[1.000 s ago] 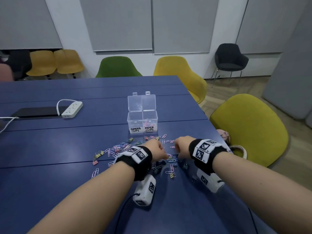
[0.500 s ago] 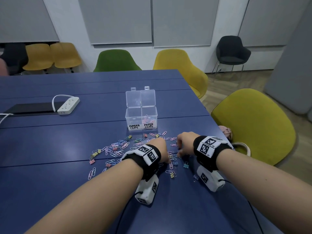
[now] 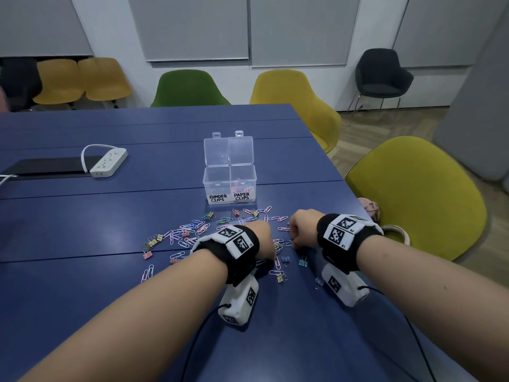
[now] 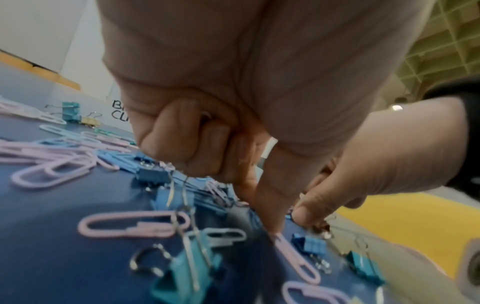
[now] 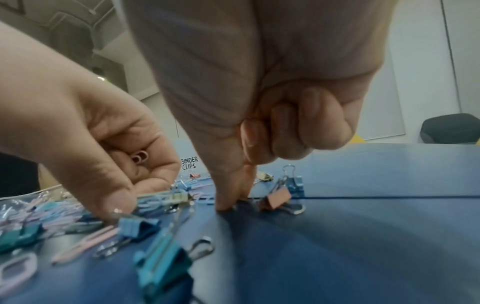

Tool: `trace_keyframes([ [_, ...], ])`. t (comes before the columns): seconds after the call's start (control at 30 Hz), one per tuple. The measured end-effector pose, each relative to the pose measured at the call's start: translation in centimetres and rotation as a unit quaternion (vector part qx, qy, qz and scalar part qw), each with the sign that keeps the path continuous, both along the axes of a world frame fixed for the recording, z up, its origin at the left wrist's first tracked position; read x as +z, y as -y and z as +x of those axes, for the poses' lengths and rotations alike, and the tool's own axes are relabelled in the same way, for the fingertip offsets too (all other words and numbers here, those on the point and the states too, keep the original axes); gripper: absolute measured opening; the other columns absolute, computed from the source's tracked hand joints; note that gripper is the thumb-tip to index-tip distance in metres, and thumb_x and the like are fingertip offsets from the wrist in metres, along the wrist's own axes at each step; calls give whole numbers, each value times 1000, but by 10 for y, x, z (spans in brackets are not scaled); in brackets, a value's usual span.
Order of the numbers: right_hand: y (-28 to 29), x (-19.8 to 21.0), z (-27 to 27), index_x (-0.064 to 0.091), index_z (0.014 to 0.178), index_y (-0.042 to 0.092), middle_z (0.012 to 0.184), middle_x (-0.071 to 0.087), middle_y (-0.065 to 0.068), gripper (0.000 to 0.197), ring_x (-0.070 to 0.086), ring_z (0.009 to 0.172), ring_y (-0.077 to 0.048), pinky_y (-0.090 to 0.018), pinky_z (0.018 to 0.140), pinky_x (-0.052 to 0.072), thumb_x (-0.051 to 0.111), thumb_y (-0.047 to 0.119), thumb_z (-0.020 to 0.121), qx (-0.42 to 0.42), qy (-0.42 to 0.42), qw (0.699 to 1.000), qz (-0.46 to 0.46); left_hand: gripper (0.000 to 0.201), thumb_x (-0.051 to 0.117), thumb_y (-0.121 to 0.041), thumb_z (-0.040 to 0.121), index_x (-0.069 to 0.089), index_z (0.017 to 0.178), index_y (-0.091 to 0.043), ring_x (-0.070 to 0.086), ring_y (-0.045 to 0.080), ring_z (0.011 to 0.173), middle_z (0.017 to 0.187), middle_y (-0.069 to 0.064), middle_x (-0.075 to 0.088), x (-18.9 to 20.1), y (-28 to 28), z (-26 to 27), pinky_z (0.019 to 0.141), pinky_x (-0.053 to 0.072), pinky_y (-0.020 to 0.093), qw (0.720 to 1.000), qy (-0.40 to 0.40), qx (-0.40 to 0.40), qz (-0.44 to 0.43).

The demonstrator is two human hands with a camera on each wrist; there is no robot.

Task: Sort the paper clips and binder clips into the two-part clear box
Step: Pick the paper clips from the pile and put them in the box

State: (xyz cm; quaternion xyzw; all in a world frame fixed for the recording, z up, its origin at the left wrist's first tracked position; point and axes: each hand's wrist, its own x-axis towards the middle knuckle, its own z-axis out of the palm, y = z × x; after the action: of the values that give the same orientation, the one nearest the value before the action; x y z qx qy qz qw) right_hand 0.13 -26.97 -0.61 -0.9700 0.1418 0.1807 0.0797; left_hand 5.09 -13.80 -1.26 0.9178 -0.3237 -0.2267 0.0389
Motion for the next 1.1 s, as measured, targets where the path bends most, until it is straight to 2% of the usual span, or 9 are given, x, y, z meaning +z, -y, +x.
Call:
trace_keyframes([
  [0.17, -6, 2, 3, 49, 57, 22, 80, 62, -3, 28, 57, 76, -24, -26, 67, 44, 66, 16, 79, 23, 5, 1000, -13, 19, 62, -31, 84, 61, 81, -12, 50, 19, 58, 76, 10, 61, 22, -20, 0, 61, 44, 26, 984, -136, 88, -71],
  [0.27, -9, 8, 3, 47, 59, 21, 79, 59, -3, 27, 55, 76, -24, -26, 68, 44, 63, 17, 80, 30, 13, 999, -7, 24, 49, -12, 88, 43, 64, -14, 31, 12, 41, 51, 1, 40, 26, -32, -2, 42, 23, 17, 857, -379, 241, -252],
  [0.37, -6, 12, -3, 47, 64, 16, 71, 52, -7, 22, 49, 64, -25, -28, 61, 41, 58, 14, 83, -36, 51, 992, 111, 22, 40, -7, 84, 42, 63, -13, 42, 13, 48, 57, 4, 48, 26, -43, -3, 39, 36, 16, 734, -493, 296, -362],
  [0.5, -7, 8, -28, 37, 63, 15, 57, 36, -4, 27, 28, 49, -15, -24, 49, 20, 41, 0, 86, -224, 113, 787, 563, 21, 36, 4, 81, 43, 66, -10, 50, 14, 54, 65, 6, 52, 21, -48, -8, 43, 46, 16, 642, -517, 331, -460],
  [0.63, -11, 7, -49, 41, 67, 11, 66, 50, -7, 19, 45, 52, -15, -17, 42, 31, 40, 1, 82, -264, 142, 594, 746, 27, 25, 9, 76, 39, 62, -11, 43, 12, 53, 63, 3, 47, 15, -48, -14, 41, 39, 14, 600, -522, 333, -507],
  [0.8, -16, 3, -60, 42, 67, 11, 68, 49, -7, 10, 43, 53, -15, -17, 41, 28, 46, 6, 59, -255, 152, 510, 807, 23, 28, 4, 53, 38, 66, -13, 39, 13, 56, 62, 2, 46, 19, -52, -22, 42, 34, 14, 547, -539, 327, -551],
  [0.9, -18, -1, -55, 38, 65, 16, 54, 42, 0, 20, 31, 40, -8, -15, 38, 15, 46, 9, 82, -300, 139, 564, 757, 14, 39, -7, 55, 40, 67, -13, 38, 14, 55, 64, 2, 46, 20, -59, -20, 43, 29, 15, 554, -541, 339, -535],
  [0.97, -23, -3, -49, 35, 63, 19, 47, 32, 4, 33, 21, 34, -6, -12, 37, 12, 48, 14, 93, -280, 136, 697, 646, 9, 47, -13, 66, 38, 63, -16, 33, 12, 52, 60, 0, 42, 19, -61, -19, 40, 22, 15, 585, -529, 352, -504],
  [1.1, -38, 1, -45, 52, 69, 17, 59, 50, -1, 24, 45, 49, -17, -20, 44, 34, 67, 27, 84, -40, 109, 969, 218, 33, 60, -24, 88, 36, 65, -22, 24, 8, 37, 48, -6, 28, 8, -57, -13, 36, 15, 14, 789, -366, 316, -379],
])
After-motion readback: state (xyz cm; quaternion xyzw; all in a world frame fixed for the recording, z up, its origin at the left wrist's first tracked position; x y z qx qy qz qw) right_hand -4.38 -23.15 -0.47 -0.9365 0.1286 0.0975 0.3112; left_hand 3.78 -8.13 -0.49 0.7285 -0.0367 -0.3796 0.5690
